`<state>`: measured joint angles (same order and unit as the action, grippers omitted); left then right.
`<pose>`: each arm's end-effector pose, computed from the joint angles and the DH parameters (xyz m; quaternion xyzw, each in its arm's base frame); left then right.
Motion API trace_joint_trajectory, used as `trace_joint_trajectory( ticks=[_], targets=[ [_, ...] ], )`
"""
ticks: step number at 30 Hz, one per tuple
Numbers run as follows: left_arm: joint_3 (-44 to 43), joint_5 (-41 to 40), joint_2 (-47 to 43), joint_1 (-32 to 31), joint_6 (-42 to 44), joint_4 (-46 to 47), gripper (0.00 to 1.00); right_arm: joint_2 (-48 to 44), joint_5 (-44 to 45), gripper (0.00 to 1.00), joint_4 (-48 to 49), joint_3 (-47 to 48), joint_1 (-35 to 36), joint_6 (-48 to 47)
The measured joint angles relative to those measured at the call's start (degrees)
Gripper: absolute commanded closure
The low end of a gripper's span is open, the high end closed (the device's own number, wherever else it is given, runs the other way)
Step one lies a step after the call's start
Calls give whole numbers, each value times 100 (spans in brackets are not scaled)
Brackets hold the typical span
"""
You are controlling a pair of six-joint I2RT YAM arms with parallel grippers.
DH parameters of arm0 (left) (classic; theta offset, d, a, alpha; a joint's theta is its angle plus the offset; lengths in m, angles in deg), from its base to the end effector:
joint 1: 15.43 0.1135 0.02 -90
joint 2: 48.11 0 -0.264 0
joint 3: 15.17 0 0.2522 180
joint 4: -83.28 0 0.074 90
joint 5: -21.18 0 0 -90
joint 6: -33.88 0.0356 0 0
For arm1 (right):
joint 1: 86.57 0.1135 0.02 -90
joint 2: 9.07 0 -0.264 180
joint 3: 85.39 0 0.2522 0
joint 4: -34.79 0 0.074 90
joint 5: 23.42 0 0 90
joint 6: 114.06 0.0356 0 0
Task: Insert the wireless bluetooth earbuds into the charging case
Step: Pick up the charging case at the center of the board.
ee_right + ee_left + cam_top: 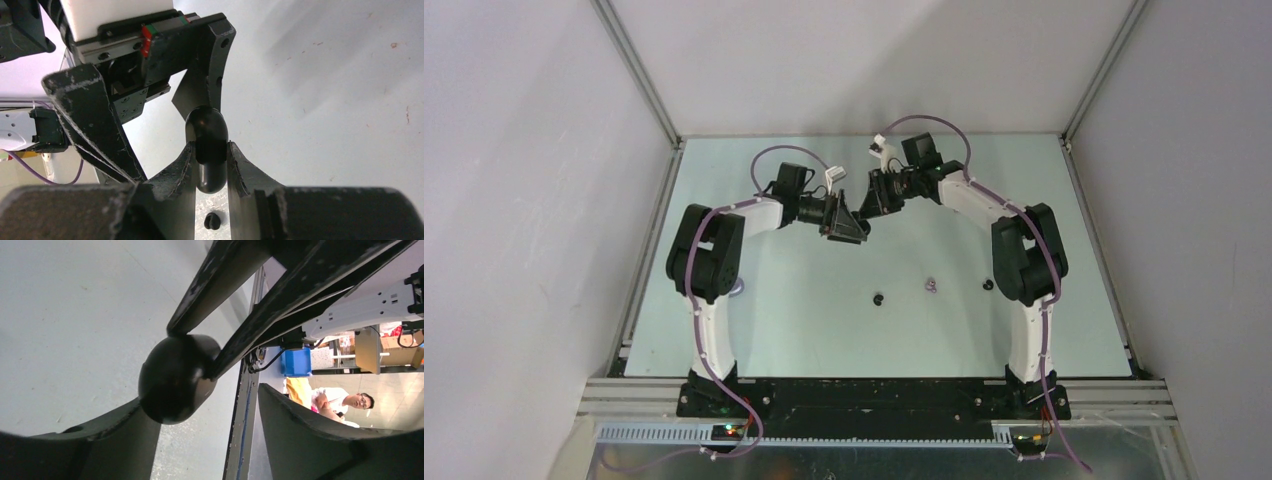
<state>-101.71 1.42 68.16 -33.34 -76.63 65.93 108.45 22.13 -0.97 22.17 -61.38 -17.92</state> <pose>0.3841 -0.1593 0.1622 0.1931 0.7658 -0.6041 0.1064 0.4055 0.2183 0.2328 -0.2825 0.8220 0.4315 0.2413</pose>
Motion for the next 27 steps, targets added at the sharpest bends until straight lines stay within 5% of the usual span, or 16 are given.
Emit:
trace_joint_trajectory(
  ticks=[13, 23, 27],
  targets=[
    [83, 109, 44, 2, -525, 645, 43, -120, -177, 81, 313, -356, 15, 50],
    [155, 157, 85, 28, -815, 992, 74, -199, -343, 80, 374, -398, -7, 87],
    [160, 197, 85, 44, -855, 1036, 85, -205, -376, 69, 382, -398, -22, 81]
  ],
)
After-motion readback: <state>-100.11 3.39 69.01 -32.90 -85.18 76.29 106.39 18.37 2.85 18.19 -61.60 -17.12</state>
